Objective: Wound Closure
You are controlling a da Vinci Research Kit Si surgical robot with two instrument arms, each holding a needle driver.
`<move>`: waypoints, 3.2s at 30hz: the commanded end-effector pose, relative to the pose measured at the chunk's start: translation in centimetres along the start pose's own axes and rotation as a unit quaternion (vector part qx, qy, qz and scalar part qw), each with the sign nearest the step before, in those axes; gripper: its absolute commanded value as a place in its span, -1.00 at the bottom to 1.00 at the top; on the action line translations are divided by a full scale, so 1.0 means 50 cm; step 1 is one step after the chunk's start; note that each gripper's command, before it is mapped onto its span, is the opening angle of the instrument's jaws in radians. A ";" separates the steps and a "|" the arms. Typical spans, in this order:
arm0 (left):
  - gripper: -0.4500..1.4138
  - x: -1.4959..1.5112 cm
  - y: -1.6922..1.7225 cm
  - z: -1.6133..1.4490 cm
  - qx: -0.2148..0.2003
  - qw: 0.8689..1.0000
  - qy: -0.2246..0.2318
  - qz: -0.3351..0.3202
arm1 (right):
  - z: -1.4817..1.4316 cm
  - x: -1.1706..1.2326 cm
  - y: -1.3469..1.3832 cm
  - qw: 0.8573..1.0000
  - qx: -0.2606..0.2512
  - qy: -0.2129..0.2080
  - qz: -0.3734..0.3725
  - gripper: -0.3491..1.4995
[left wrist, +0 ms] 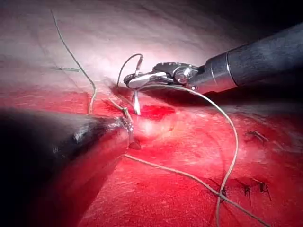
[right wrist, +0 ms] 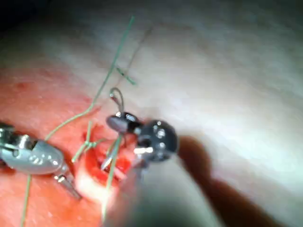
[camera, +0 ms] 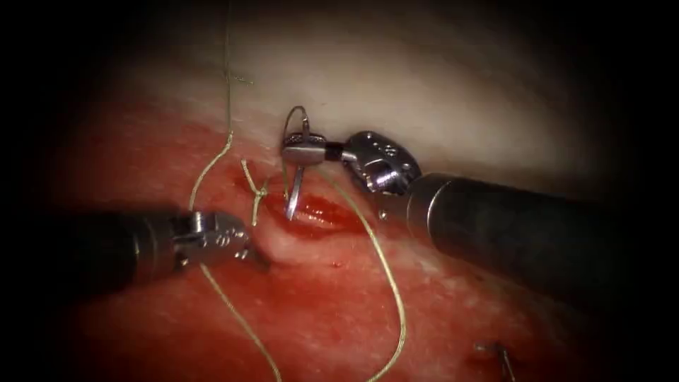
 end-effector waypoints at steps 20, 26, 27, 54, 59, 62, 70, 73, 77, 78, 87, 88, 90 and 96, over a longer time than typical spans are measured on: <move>-1.00 0.0003 -0.0011 0.0027 0.001 1.000 0.000 0.000 | 0.0028 -0.0016 -0.0005 0.988 0.011 -0.039 0.149 -1.00; -1.00 0.0005 -0.0011 0.0029 0.002 1.000 0.000 0.000 | 0.0041 -0.0021 -0.0007 0.988 0.014 -0.040 0.148 -1.00; -1.00 0.0005 -0.0011 0.0029 0.001 1.000 0.000 0.000 | 0.0042 -0.0023 -0.0008 0.988 0.014 -0.041 0.150 -1.00; -1.00 0.0003 -0.0015 0.0028 0.001 1.000 0.000 0.001 | 0.0079 -0.0078 -0.0040 0.966 0.020 -0.034 0.255 -1.00; -1.00 0.0003 -0.0015 0.0028 0.001 1.000 0.000 0.001 | 0.0082 -0.0080 -0.0056 0.949 0.020 -0.039 0.313 -1.00; -1.00 0.0003 -0.0015 0.0027 0.001 1.000 0.000 0.001 | 0.0087 -0.0084 -0.0056 0.942 0.031 -0.043 0.332 -1.00; -1.00 0.0002 -0.0015 0.0026 0.001 1.000 0.000 0.001 | 0.0087 -0.0087 -0.0062 0.927 0.039 -0.044 0.370 -1.00; -1.00 0.0002 -0.0015 0.0026 0.000 1.000 0.000 0.001 | 0.0088 -0.0091 -0.0067 0.920 0.040 -0.047 0.386 -1.00; -1.00 0.0001 -0.0016 0.0025 0.000 1.000 0.000 0.001 | 0.0091 -0.0097 -0.0073 0.914 0.044 -0.052 0.399 -1.00; -1.00 0.0001 -0.0016 0.0025 0.000 1.000 0.000 0.001 | 0.0091 -0.0098 -0.0074 0.912 0.046 -0.054 0.404 -1.00; -1.00 0.0000 -0.0017 0.0024 0.000 1.000 0.000 0.001 | 0.0101 -0.0110 -0.0088 0.891 0.055 -0.063 0.445 -1.00; -1.00 0.0000 -0.0017 0.0024 0.000 1.000 0.000 0.001 | 0.0102 -0.0111 -0.0090 0.889 0.054 -0.063 0.451 -1.00; -1.00 0.0000 -0.0017 0.0024 0.000 1.000 0.000 0.001 | 0.0103 -0.0114 -0.0094 0.887 0.058 -0.066 0.453 -1.00; -1.00 0.0000 -0.0018 0.0024 0.000 1.000 0.000 0.002 | 0.0109 -0.0119 -0.0105 0.881 0.071 -0.067 0.463 -1.00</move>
